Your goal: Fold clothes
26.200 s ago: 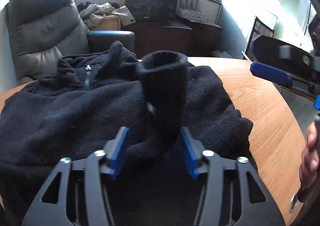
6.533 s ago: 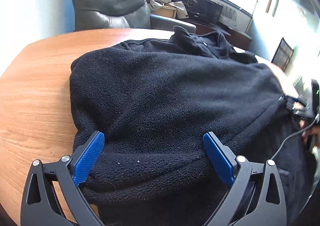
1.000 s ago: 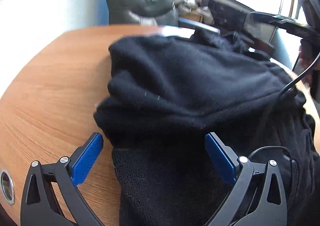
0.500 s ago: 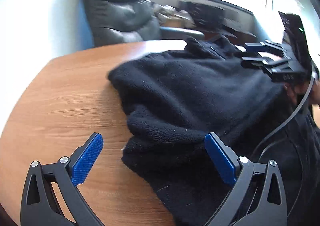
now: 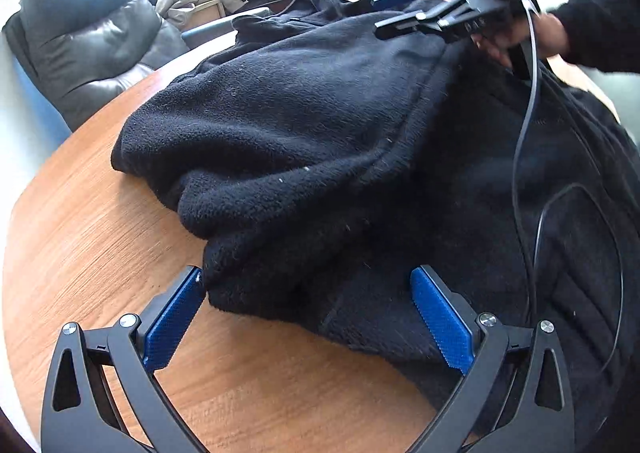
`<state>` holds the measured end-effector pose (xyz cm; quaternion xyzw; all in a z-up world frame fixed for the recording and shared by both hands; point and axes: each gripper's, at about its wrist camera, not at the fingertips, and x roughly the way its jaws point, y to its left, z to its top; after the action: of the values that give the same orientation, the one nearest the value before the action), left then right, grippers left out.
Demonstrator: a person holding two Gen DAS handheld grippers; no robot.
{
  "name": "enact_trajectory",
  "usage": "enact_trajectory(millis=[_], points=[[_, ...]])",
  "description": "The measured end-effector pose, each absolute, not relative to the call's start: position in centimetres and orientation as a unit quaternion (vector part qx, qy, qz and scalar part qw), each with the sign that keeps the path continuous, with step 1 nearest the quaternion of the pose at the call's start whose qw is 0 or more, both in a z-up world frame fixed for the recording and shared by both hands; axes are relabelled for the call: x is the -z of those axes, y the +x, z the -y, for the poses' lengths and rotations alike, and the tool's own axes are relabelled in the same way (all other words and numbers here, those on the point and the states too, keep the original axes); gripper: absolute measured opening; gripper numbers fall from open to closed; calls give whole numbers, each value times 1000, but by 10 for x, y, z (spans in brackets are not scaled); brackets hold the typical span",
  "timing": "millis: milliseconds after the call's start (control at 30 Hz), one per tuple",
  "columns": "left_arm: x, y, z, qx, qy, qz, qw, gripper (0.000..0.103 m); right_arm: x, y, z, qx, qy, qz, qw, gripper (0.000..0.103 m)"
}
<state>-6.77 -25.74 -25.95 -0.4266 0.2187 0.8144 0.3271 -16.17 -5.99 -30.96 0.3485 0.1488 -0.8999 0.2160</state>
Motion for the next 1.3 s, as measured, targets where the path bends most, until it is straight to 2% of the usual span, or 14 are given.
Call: enact_trajectory(millis=[67, 100, 300, 500, 733, 800, 833, 1067, 1200, 1300], points=[[260, -73, 256, -816, -423, -214, 330, 103, 311, -160, 62, 898, 349, -151, 220, 81], [260, -76, 256, -815, -424, -209, 335, 100, 312, -160, 62, 898, 350, -151, 221, 81], [255, -88, 277, -814, -445, -137, 347, 64, 319, -158, 65, 895, 355, -153, 224, 81], [256, -88, 274, -813, -440, -150, 349, 53, 321, -157, 62, 896, 358, -145, 220, 81], [238, -83, 274, -822, -439, -139, 335, 21, 320, -155, 61, 898, 354, -144, 218, 81], [233, -81, 276, -827, -440, -125, 325, 19, 320, -156, 60, 898, 355, -143, 217, 81], [230, -81, 277, -830, -441, -117, 320, 14, 320, -156, 60, 898, 355, -142, 216, 81], [216, -53, 275, -847, -478, -63, 225, 14, 324, -161, 59, 893, 373, -140, 210, 81], [227, -42, 287, -847, -508, 28, 153, 14, 327, -165, 59, 888, 383, -140, 211, 81], [238, -35, 300, -838, -526, 106, 106, 18, 329, -168, 58, 886, 390, -139, 210, 83]])
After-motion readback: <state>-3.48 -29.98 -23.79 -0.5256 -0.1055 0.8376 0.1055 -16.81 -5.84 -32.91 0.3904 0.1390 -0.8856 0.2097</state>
